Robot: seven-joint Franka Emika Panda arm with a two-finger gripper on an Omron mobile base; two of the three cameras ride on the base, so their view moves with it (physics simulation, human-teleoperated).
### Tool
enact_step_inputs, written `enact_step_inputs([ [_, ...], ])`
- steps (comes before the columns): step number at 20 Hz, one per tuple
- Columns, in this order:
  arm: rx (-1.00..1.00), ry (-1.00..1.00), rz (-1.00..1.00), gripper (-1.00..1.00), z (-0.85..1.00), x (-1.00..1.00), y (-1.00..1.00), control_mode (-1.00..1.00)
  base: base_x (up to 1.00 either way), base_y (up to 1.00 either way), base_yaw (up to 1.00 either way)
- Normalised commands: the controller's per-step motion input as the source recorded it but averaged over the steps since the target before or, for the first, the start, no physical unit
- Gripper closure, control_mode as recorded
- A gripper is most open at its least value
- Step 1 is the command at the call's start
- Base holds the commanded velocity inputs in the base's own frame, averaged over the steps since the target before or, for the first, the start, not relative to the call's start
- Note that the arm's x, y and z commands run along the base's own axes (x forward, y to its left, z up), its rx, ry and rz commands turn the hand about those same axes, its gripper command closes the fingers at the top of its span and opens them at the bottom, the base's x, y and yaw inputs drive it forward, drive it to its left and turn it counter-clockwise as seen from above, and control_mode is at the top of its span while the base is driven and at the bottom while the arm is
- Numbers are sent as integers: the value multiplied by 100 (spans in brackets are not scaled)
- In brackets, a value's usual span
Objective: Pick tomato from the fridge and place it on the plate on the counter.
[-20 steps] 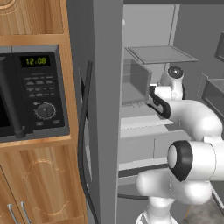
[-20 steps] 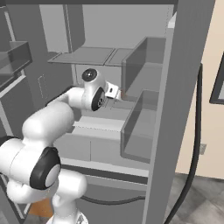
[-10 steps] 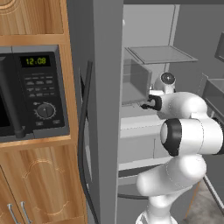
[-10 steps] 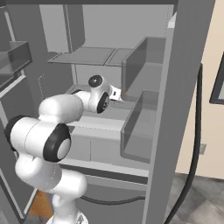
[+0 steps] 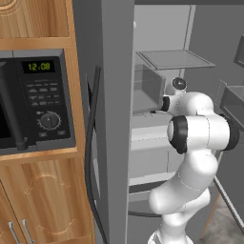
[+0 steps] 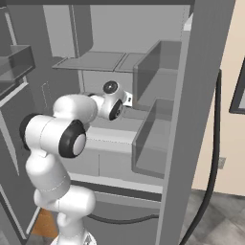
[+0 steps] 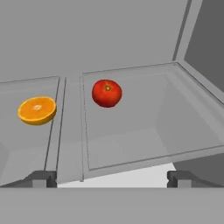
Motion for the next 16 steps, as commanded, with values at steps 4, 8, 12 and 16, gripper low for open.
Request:
enact_step_inputs([
  [4,0,0,1,-100,-16,19,-5,-100,0,0,0],
  [8,-1,0,0,-100,-20,15,0,-100,0,0,0],
  [12,0,0,0,-100,-11,16,0,-100,0,0,0],
  [16,0,0,0,-100,-7,6,0,-100,0,0,0],
])
